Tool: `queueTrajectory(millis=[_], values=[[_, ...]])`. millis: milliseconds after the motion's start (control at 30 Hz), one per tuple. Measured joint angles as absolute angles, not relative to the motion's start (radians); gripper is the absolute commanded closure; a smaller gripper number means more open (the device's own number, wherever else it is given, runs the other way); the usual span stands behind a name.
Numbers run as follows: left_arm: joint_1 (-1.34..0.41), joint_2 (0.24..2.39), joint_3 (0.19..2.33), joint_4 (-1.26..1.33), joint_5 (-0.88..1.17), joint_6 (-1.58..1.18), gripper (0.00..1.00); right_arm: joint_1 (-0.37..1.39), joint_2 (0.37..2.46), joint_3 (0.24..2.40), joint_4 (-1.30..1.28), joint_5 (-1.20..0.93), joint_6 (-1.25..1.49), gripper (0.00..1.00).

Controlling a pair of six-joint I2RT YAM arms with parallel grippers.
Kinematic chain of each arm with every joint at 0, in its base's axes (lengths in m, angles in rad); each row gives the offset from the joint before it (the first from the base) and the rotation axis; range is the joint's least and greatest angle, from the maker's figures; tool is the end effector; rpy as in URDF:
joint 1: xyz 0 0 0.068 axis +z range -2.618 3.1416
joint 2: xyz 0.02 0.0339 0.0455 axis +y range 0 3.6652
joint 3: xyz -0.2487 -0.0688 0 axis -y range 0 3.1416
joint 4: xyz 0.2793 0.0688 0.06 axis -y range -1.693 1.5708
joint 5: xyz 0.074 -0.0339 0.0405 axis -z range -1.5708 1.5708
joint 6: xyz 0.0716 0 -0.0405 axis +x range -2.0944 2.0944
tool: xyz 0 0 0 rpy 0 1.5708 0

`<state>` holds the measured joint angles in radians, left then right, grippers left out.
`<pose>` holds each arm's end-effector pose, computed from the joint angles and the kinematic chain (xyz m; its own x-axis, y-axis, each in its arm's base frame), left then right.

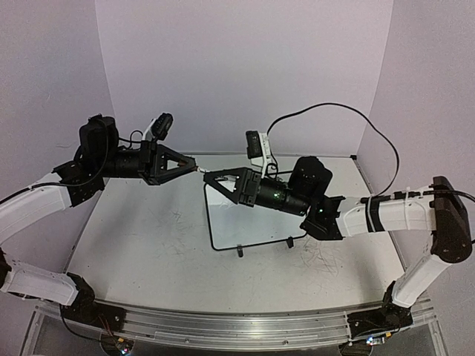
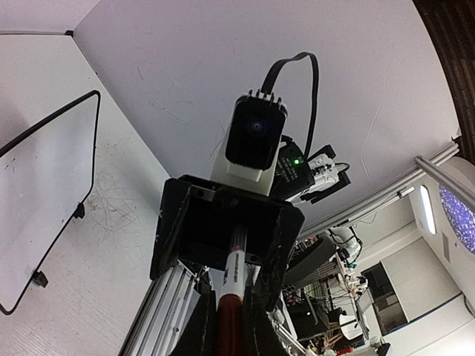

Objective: Write a sentence on the whiteboard
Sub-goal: Open the pen cap from the whiteboard marker.

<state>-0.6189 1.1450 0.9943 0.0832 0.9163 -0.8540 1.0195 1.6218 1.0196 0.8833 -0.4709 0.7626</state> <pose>0.2275 -0.2318 0.3495 -0.7884 -0.0019 -0.6151 0.6142 0.0536 -0.7874 0.1972 0.3827 0.2913 -0.5771 0.2368 -0.7816 -0.8143 -0.0942 0.5727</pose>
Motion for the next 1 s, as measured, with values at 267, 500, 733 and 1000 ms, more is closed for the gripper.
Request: queueTrajectory(millis=[267,500,733,1000], values=[[-0.616,1.148,0.994,0.104,0.914,-0.865,1.0,1.016,1.638,1.021,0.936,-0.504,0.784,0.49],[-0.618,1.157,0.994,0.115,0.913,-0.864,1.0,1.016,1.614,1.015,0.93,-0.492,0.755,0.55],[-0.622,1.161,0.994,0.115,0.912,-0.865,1.0,1.016,1.561,0.997,0.917,-0.472,0.732,0.52],[-0.623,1.166,0.994,0.116,0.914,-0.869,1.0,1.015,1.575,1.01,0.874,-0.488,0.724,0.75]])
